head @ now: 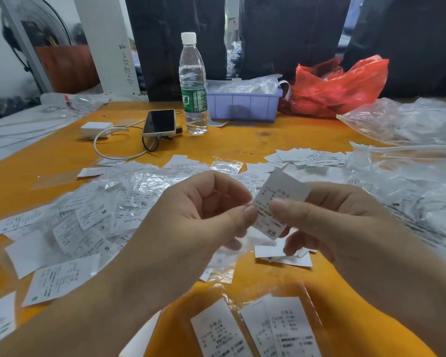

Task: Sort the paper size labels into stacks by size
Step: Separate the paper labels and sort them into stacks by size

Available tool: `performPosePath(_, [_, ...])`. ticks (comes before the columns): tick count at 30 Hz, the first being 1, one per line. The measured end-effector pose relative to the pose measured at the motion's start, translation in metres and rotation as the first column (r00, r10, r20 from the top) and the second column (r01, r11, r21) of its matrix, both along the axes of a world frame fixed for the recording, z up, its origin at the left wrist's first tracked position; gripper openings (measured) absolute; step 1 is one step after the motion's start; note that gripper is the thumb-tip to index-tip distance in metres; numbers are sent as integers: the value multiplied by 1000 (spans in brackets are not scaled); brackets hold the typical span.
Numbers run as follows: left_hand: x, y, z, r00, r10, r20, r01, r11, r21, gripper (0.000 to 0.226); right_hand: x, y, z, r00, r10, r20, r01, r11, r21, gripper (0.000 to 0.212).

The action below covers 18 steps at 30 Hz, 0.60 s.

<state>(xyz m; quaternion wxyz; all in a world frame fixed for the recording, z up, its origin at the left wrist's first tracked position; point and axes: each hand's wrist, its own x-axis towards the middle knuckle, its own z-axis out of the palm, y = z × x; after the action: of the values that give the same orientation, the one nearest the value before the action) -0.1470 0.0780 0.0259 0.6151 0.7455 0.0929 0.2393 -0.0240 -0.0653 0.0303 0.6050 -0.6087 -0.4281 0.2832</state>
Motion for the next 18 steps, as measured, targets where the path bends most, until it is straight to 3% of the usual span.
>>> performPosePath(7, [0, 0, -1, 999, 16, -30, -17, 1000, -10, 8, 2, -1, 2, 988, -142, 51, 140, 989, 43, 16])
performPosePath(14, [0, -2, 5, 1000, -21, 16, 24, 971, -239, 11, -10, 1, -5, 931, -363, 31, 358, 927, 108, 26])
performPosePath(18, [1, -2, 4, 998, -48, 34, 56, 944, -325, 18, -12, -1, -3, 919, -394, 27, 387, 913, 132, 23])
